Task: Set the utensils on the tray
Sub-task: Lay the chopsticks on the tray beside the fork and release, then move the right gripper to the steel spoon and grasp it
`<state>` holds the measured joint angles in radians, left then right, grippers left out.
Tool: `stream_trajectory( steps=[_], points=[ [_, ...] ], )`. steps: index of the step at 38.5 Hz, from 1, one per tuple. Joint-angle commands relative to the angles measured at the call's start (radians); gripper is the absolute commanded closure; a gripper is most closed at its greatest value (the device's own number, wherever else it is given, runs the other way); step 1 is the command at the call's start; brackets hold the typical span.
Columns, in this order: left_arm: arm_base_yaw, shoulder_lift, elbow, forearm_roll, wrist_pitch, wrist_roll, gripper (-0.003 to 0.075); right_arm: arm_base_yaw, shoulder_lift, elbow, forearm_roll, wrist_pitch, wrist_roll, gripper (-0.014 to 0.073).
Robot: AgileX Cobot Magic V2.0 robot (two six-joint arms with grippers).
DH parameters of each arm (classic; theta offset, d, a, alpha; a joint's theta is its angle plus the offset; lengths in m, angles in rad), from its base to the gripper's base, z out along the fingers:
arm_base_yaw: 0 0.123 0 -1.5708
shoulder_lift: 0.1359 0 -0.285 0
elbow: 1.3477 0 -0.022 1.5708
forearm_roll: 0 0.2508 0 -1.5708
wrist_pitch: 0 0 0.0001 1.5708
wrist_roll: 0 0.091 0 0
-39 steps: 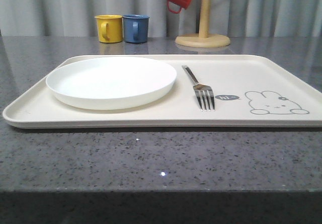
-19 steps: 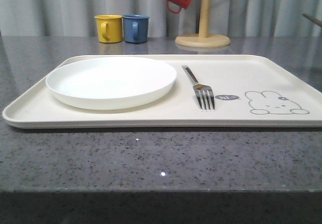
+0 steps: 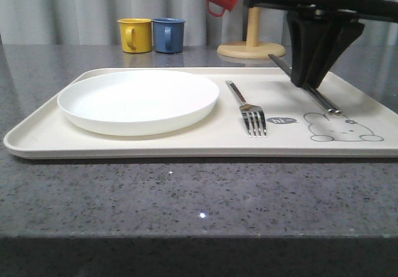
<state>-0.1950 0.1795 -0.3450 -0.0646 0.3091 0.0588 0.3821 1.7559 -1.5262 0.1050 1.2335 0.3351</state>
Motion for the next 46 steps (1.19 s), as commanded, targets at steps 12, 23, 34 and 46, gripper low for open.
stream_trajectory(
  steps=[12, 23, 34, 46],
  points=[
    [0.002, 0.009, -0.027, -0.002, -0.086, -0.009, 0.0738, -0.001, 0.044, -0.051, 0.004, 0.026, 0.046, 0.0619],
    [0.002, 0.009, -0.027, -0.002, -0.086, -0.009, 0.0738, -0.001, 0.055, -0.067, 0.011, 0.049, 0.047, 0.0382],
    [0.002, 0.009, -0.027, -0.002, -0.086, -0.009, 0.0738, -0.002, -0.024, -0.216, -0.058, 0.103, -0.034, 0.0218],
    [0.002, 0.009, -0.027, -0.002, -0.086, -0.009, 0.0738, -0.131, -0.172, -0.215, -0.193, 0.105, -0.199, 0.0220]
  ],
)
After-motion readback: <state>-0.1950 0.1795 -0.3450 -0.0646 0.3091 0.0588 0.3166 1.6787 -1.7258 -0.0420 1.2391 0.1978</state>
